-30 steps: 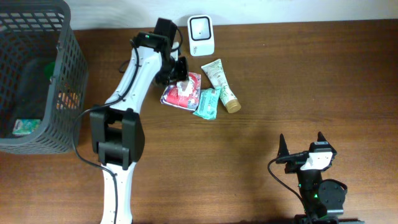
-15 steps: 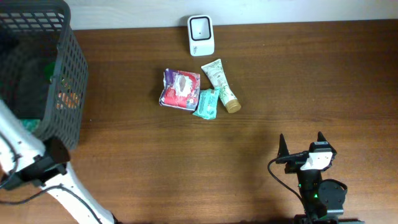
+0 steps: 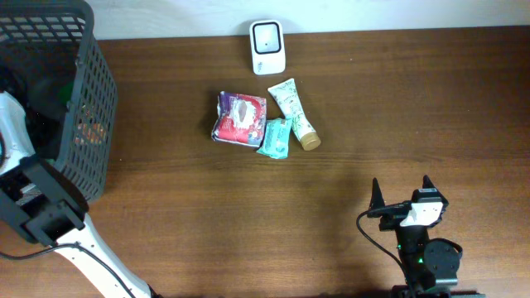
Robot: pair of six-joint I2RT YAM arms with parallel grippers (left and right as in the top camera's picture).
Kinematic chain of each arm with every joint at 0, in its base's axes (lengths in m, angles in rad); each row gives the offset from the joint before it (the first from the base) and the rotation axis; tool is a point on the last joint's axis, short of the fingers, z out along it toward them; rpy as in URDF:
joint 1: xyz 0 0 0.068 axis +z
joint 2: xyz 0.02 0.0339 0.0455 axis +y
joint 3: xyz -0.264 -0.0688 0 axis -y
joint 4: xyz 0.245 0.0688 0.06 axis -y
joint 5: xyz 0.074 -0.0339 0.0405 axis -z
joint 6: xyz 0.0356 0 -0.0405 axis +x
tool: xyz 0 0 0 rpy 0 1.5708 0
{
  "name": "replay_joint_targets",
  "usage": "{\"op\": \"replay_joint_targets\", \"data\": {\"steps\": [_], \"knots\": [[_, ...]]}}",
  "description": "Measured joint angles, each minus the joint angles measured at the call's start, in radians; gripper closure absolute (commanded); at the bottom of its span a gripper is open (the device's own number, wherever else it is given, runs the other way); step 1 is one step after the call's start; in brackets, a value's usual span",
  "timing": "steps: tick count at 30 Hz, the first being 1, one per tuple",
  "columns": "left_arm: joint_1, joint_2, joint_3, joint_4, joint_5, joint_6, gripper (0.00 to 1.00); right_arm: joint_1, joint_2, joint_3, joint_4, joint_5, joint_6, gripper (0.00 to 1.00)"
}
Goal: Scan the item barcode
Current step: 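Grasp the small green Kleenex pack in the basket and place it right of the tube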
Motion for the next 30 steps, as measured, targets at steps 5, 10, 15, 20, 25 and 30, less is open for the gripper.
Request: {"op": "replay_joint_targets", "data": {"steps": [5, 10, 15, 20, 25, 30], "knots": [[0.0, 0.0, -0.093, 0.063, -0.051, -0.008, 0.54, 0.0, 0.0, 0.0, 0.0, 0.0, 0.001, 0.02], [-0.002, 0.014, -0.09, 0.021, -0.106, -0.012, 1.0, 0.0, 0.0, 0.0, 0.0, 0.0, 0.0, 0.02], [0.0, 0.071, 0.169, -0.231, -0.027, -0.012, 1.0, 0.0, 0.0, 0.0, 0.0, 0.0, 0.0, 0.02], [-0.002, 0.066, 0.895, -0.444, 0.199, -0.016, 1.0, 0.0, 0.0, 0.0, 0.0, 0.0, 0.0, 0.02], [-0.106, -0.105, 0.962, -0.465, 0.542, 0.014, 1.0, 0.0, 0.0, 0.0, 0.0, 0.0, 0.0, 0.02], [-0.533, -0.145, 0.884, -0.439, 0.677, 0.234, 1.0, 0.0, 0.0, 0.0, 0.0, 0.0, 0.0, 0.01]]}}
